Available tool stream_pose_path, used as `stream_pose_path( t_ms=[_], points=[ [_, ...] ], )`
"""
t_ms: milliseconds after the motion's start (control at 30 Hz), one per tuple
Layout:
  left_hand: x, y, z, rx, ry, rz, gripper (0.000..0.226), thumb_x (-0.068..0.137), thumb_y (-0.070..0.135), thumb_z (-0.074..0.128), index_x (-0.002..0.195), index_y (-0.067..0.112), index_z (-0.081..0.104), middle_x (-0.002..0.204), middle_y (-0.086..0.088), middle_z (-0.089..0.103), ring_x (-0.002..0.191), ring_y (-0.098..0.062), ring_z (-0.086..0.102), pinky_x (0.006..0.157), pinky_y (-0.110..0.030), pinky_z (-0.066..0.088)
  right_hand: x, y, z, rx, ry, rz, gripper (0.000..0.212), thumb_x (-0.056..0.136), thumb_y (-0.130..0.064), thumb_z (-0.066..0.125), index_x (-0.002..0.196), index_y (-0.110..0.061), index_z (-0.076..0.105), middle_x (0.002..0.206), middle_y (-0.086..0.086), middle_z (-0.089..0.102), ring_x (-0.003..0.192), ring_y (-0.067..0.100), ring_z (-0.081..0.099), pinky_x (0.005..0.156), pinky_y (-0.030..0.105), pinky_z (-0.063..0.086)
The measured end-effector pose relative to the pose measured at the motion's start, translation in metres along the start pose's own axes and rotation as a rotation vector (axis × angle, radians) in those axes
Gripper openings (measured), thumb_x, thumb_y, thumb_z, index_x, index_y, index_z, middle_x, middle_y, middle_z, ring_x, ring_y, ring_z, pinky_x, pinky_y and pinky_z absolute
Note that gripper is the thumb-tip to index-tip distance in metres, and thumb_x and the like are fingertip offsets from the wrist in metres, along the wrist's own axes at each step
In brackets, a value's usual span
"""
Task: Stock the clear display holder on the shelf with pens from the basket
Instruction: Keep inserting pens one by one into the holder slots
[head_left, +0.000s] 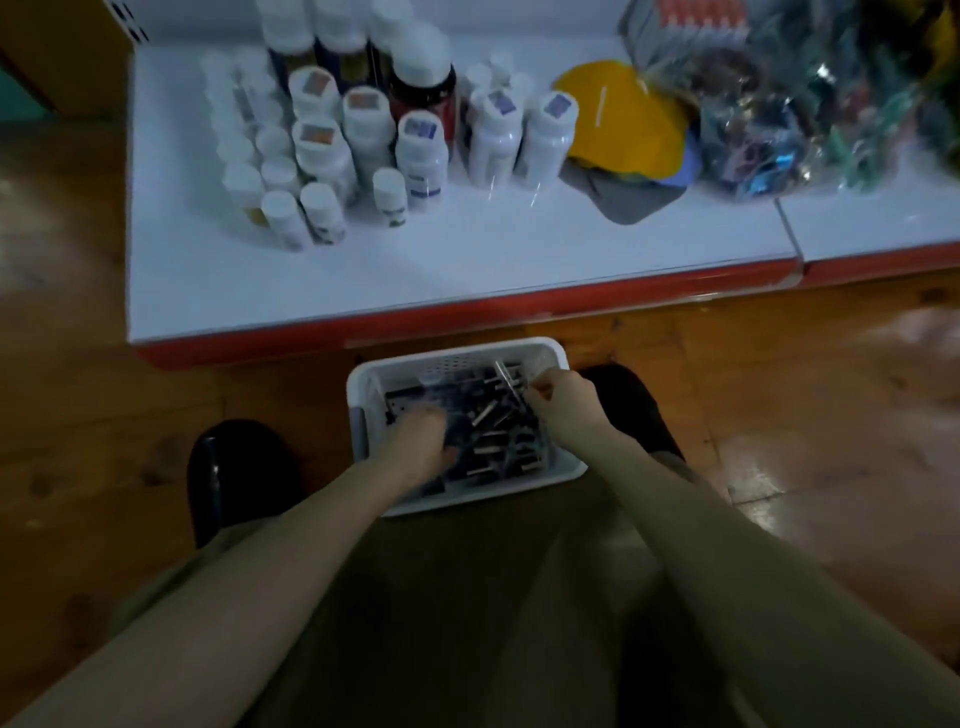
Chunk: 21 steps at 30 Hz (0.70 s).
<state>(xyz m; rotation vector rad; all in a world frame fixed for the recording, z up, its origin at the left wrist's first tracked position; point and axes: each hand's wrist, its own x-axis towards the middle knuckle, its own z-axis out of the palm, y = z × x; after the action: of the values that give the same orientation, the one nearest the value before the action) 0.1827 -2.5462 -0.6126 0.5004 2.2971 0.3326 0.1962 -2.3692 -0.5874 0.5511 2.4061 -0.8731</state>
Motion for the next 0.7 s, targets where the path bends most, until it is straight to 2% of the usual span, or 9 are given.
stream_pose_path(
  t_ms=[100,133,233,333,433,533,567,633,700],
  points=[
    [0.027,-0.006,0.025,0.045,0.004,-0.003,0.046,0.091,0.037,0.056,0.12,0.003,0.047,0.12,-0.016,0.053,0.107,-0.027,0.053,0.086,-0.034,0.046,0.028,0.003,0.021,-0.073,-0.009,-0.013,0.028,0.098,-0.018,0.045,0.122,-0.005,0.049,0.086,0.013,0.059,0.063,0.018,0.048,0.053,0.028,0.038],
    [0.033,-0.009,0.031,0.083,0.014,-0.002,0.05,0.09,0.04,0.056,0.122,0.003,0.046,0.121,-0.016,0.052,0.11,-0.028,0.051,0.089,-0.034,0.045,0.036,0.002,0.027,-0.099,-0.021,-0.013,0.03,0.098,-0.019,0.045,0.124,-0.004,0.047,0.089,0.013,0.059,0.066,0.02,0.051,0.055,0.029,0.039],
    [0.042,-0.013,0.04,0.174,0.071,0.001,0.045,0.09,0.034,0.057,0.121,0.004,0.043,0.123,-0.016,0.051,0.112,-0.03,0.05,0.091,-0.035,0.042,0.051,0.004,0.043,-0.142,-0.038,0.0,0.032,0.095,-0.019,0.05,0.123,-0.005,0.047,0.112,0.016,0.06,0.097,0.031,0.058,0.074,0.034,0.045],
    [0.045,-0.013,0.039,0.17,0.121,0.011,0.033,0.089,0.016,0.054,0.118,0.004,0.044,0.12,-0.015,0.054,0.107,-0.029,0.054,0.086,-0.036,0.046,0.051,0.007,0.051,-0.23,-0.05,-0.03,0.023,0.094,-0.017,0.051,0.114,-0.006,0.054,0.111,0.015,0.061,0.101,0.031,0.058,0.082,0.038,0.049],
    [0.047,-0.01,0.038,0.186,0.091,0.031,0.029,0.09,0.01,0.049,0.117,0.004,0.044,0.115,-0.015,0.057,0.1,-0.029,0.058,0.082,-0.036,0.05,0.045,0.003,0.04,-0.146,-0.052,-0.088,0.022,0.094,-0.017,0.051,0.112,-0.006,0.058,0.103,0.012,0.064,0.094,0.028,0.06,0.082,0.038,0.05],
    [0.045,-0.005,0.035,0.239,0.068,0.041,0.028,0.094,0.013,0.041,0.121,0.004,0.044,0.118,-0.016,0.056,0.101,-0.027,0.057,0.081,-0.032,0.046,0.036,-0.008,0.015,0.021,0.048,-0.168,0.013,0.095,-0.014,0.051,0.102,-0.008,0.059,0.086,0.005,0.059,0.077,0.019,0.055,0.072,0.032,0.043],
    [0.043,-0.004,0.033,0.225,0.068,0.042,0.029,0.095,0.015,0.04,0.121,0.004,0.045,0.12,-0.017,0.054,0.103,-0.027,0.056,0.082,-0.032,0.045,0.031,-0.013,0.007,0.077,0.079,-0.195,0.014,0.095,-0.014,0.052,0.103,-0.006,0.059,0.087,0.005,0.057,0.079,0.018,0.053,0.073,0.031,0.042],
    [0.034,-0.003,0.022,0.092,0.105,0.035,0.025,0.096,0.015,0.04,0.116,0.003,0.049,0.118,-0.016,0.052,0.102,-0.028,0.054,0.082,-0.031,0.043,0.017,-0.022,-0.01,0.162,0.135,-0.249,0.02,0.094,-0.014,0.053,0.11,-0.003,0.059,0.097,0.005,0.059,0.089,0.017,0.054,0.078,0.025,0.044],
    [0.019,0.0,0.006,-0.106,0.18,0.051,0.016,0.097,0.015,0.041,0.102,0.003,0.052,0.099,-0.012,0.053,0.085,-0.023,0.052,0.07,-0.03,0.039,-0.001,-0.034,-0.027,0.249,0.193,-0.305,0.021,0.094,-0.014,0.053,0.111,-0.004,0.059,0.096,0.0,0.058,0.09,0.013,0.054,0.076,0.018,0.042]
  ],
)
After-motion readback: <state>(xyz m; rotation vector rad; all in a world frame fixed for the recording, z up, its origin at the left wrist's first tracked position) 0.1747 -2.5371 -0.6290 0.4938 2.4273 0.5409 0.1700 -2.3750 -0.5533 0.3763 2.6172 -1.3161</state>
